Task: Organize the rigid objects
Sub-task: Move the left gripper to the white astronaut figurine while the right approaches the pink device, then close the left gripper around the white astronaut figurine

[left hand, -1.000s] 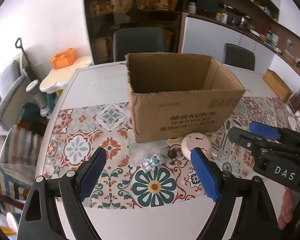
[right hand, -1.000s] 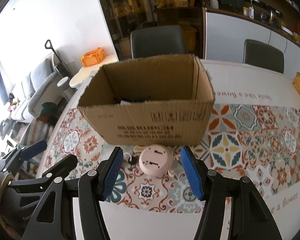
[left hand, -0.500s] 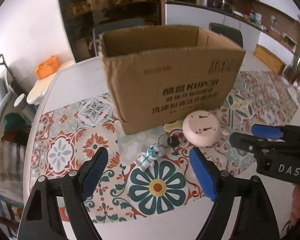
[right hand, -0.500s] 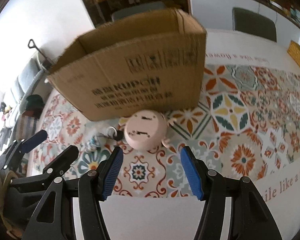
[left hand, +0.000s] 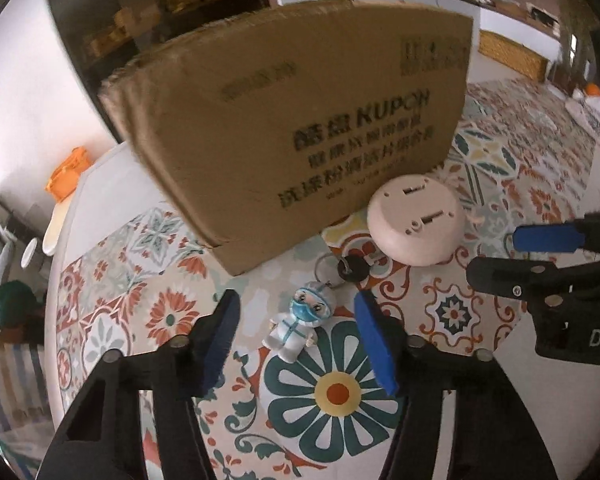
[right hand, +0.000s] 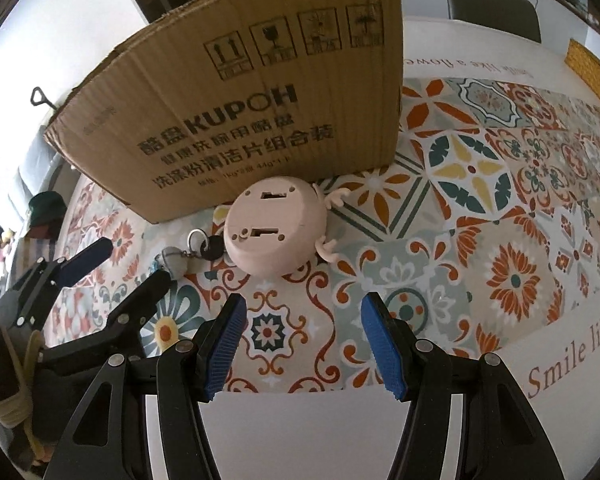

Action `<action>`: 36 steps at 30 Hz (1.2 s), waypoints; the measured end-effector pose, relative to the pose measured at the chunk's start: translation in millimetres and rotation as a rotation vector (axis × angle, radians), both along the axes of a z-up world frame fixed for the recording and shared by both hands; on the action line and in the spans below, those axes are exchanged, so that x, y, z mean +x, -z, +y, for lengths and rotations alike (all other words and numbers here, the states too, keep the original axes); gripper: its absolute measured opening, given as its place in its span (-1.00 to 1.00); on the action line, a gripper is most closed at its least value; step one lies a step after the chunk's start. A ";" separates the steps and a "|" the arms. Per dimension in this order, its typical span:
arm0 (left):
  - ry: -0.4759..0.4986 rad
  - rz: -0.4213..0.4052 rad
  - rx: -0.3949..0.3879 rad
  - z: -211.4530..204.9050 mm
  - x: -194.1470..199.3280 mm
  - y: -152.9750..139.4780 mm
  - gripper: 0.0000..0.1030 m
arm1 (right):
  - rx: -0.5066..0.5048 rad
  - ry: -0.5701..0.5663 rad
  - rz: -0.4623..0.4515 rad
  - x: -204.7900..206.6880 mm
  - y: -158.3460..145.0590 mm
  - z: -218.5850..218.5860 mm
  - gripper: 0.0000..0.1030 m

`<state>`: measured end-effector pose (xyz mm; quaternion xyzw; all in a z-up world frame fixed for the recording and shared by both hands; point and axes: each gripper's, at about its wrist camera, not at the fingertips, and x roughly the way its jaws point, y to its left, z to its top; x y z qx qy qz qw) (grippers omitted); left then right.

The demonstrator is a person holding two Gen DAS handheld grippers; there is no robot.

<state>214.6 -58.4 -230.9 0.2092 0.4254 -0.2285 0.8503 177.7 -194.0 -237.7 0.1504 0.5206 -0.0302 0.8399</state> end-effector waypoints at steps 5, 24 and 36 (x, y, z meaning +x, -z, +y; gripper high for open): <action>0.033 0.004 0.029 -6.2 3.0 11.7 -0.09 | 0.001 0.000 0.012 3.4 6.0 0.5 0.17; -0.013 0.072 -0.049 -11.1 12.5 27.4 -0.45 | 0.004 -0.013 0.031 19.6 20.7 7.9 0.17; -0.179 0.125 -0.183 7.3 6.2 9.5 -0.45 | 0.015 -0.022 -0.009 16.3 9.6 4.4 0.17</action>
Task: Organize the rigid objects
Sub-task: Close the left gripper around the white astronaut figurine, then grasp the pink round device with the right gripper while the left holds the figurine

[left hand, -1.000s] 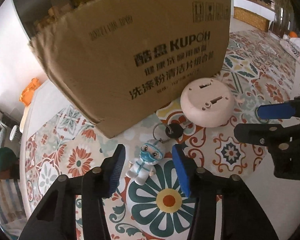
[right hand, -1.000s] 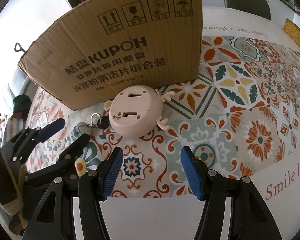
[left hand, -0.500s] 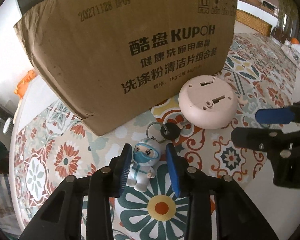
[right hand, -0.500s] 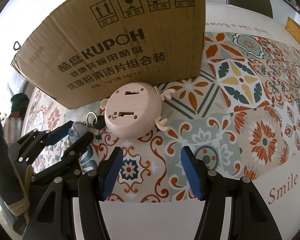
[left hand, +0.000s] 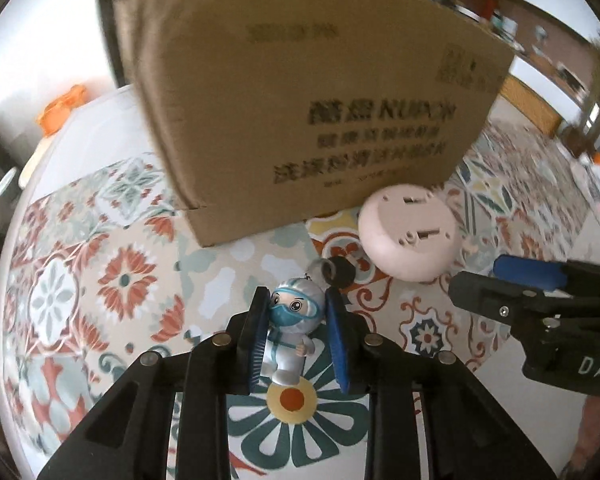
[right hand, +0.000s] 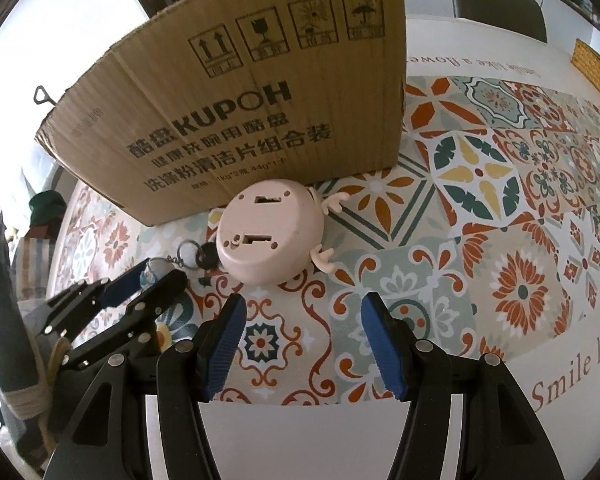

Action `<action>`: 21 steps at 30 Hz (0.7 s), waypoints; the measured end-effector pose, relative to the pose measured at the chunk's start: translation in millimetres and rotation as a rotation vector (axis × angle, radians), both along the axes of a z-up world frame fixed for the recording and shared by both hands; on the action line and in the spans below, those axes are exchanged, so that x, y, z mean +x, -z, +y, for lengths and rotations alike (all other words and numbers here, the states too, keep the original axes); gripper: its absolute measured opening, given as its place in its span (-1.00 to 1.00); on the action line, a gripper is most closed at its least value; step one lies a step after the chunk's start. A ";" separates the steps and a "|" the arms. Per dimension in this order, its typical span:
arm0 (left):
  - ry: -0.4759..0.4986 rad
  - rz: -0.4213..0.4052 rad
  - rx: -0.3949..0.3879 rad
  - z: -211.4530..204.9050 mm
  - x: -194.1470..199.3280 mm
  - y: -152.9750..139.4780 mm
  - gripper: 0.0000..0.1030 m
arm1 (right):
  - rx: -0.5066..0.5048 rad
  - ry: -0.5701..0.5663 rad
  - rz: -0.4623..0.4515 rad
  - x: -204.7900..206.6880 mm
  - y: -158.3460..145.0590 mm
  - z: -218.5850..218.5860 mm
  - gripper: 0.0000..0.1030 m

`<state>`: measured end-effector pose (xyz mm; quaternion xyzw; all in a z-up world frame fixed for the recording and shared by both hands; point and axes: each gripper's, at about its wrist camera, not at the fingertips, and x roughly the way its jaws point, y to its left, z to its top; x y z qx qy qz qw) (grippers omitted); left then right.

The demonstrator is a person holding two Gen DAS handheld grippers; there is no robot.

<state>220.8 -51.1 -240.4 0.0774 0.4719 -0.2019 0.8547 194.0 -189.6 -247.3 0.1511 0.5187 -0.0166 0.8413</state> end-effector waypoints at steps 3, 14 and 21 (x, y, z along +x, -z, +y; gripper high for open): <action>-0.061 0.012 -0.043 11.7 -1.0 -6.9 -0.45 | 0.005 -0.014 -0.025 1.9 -4.2 -0.2 0.18; -0.142 0.002 -0.084 31.3 -3.1 -19.8 -0.45 | 0.000 -0.100 0.017 36.3 5.7 8.9 0.52; -0.148 0.008 -0.067 25.4 4.5 -11.0 -0.45 | -0.089 -0.155 0.027 54.5 19.8 29.9 0.55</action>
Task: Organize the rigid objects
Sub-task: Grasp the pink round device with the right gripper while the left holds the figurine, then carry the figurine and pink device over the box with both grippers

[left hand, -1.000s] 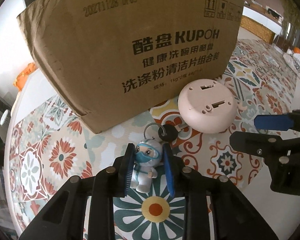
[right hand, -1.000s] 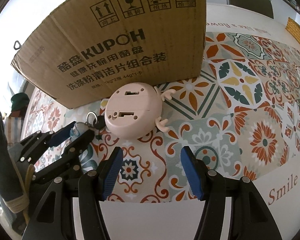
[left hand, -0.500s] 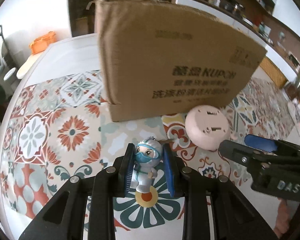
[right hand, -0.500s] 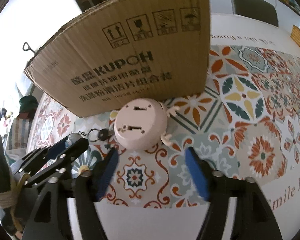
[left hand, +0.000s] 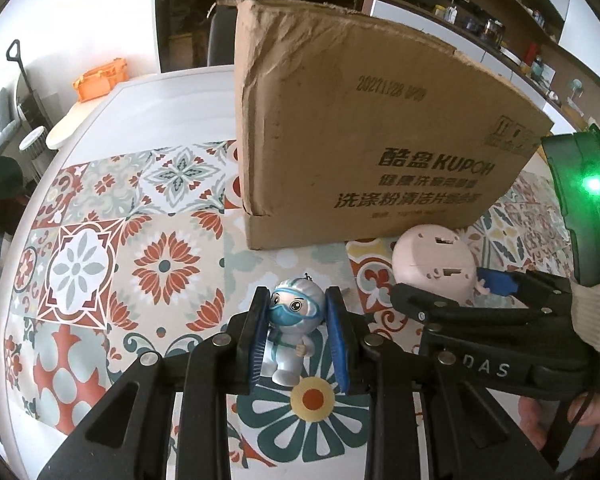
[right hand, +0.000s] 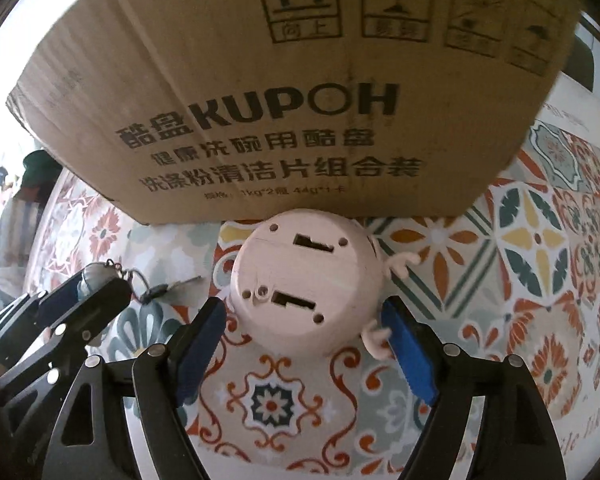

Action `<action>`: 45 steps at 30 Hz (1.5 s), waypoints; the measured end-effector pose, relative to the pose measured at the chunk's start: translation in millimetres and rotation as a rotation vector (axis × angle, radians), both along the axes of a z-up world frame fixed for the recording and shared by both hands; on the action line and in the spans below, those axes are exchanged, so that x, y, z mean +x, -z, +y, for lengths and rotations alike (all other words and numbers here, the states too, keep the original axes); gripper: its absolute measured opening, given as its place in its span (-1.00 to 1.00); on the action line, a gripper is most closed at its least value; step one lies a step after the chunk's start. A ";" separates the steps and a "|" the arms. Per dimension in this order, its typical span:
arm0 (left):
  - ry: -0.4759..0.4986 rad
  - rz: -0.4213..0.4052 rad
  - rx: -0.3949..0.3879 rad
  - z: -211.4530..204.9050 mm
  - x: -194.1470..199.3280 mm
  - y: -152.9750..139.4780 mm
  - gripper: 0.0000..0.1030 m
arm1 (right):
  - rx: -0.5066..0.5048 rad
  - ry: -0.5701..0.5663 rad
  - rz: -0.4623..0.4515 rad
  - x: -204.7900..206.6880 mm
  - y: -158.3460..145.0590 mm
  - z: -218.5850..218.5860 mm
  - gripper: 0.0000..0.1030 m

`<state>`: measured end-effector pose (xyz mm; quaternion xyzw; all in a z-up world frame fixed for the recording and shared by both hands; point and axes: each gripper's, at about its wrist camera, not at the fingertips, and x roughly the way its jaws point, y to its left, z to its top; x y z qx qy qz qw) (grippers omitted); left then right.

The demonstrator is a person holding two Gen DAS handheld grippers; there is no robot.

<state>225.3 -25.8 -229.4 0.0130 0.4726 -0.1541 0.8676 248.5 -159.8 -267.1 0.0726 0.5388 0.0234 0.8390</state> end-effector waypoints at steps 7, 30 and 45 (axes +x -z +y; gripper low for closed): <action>-0.004 0.010 0.013 -1.9 8.9 6.9 -0.45 | -0.016 -0.012 -0.028 17.6 3.3 11.4 0.51; 0.025 -0.070 -0.021 -13.4 -21.3 -52.8 -0.45 | 0.045 0.023 -0.122 -51.7 -57.9 -29.6 0.44; 0.024 -0.201 -0.039 -15.9 -43.8 -124.2 -0.45 | 0.062 0.030 -0.265 -79.2 -129.4 -33.6 0.44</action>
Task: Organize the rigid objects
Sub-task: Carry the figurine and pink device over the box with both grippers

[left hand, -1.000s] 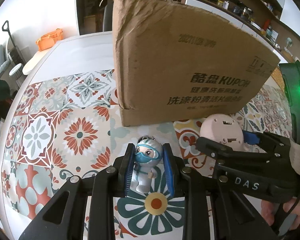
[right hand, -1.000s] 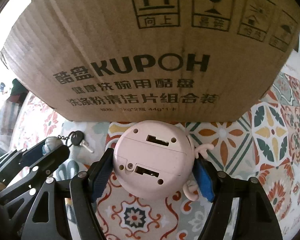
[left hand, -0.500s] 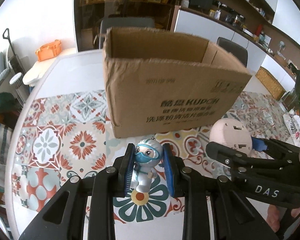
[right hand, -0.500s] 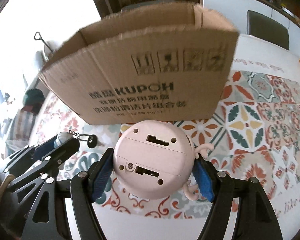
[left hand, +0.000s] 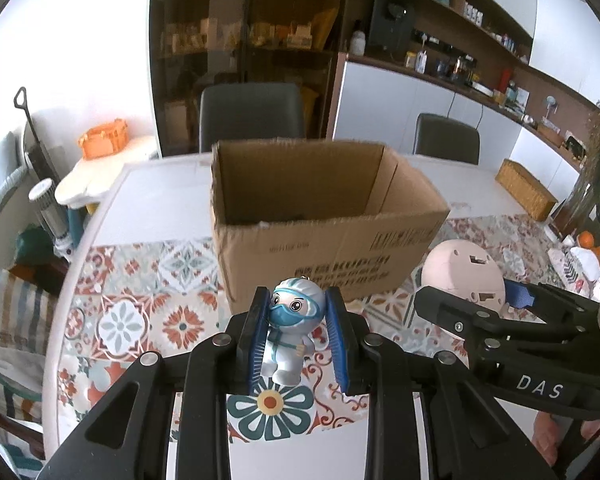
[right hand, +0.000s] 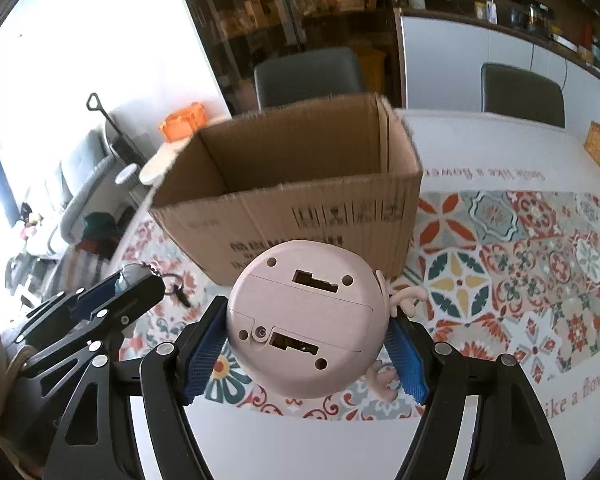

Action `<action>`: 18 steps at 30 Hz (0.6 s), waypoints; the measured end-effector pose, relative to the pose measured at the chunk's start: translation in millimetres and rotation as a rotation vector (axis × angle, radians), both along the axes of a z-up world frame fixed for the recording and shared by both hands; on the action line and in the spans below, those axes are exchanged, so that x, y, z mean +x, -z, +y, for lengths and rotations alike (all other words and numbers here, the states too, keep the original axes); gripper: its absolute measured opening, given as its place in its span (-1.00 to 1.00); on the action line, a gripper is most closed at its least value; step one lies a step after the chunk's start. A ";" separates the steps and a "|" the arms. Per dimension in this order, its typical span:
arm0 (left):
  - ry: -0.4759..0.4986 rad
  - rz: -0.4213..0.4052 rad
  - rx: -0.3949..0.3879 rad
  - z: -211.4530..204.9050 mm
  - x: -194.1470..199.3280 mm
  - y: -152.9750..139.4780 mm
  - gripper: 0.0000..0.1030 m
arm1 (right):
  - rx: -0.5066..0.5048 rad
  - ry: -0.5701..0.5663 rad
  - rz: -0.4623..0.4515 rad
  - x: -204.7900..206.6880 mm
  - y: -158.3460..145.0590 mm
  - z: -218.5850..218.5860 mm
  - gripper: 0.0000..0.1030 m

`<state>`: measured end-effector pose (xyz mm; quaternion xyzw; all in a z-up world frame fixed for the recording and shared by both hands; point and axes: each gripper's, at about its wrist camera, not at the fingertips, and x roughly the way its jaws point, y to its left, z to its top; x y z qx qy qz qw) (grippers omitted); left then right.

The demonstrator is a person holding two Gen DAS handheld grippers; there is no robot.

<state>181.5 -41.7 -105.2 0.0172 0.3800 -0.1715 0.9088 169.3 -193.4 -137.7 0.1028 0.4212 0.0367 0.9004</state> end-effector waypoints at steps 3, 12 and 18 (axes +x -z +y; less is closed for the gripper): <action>0.001 -0.029 -0.005 -1.3 0.0 -13.9 -0.45 | 0.004 0.003 -0.032 -2.5 -13.3 -1.6 0.44; -0.011 -0.103 -0.002 -9.0 8.6 -52.1 -0.45 | -0.006 0.018 -0.120 -1.7 -56.2 -8.3 0.44; -0.021 -0.146 -0.009 -11.6 21.1 -76.8 -0.45 | -0.010 0.018 -0.160 6.9 -78.2 -10.4 0.44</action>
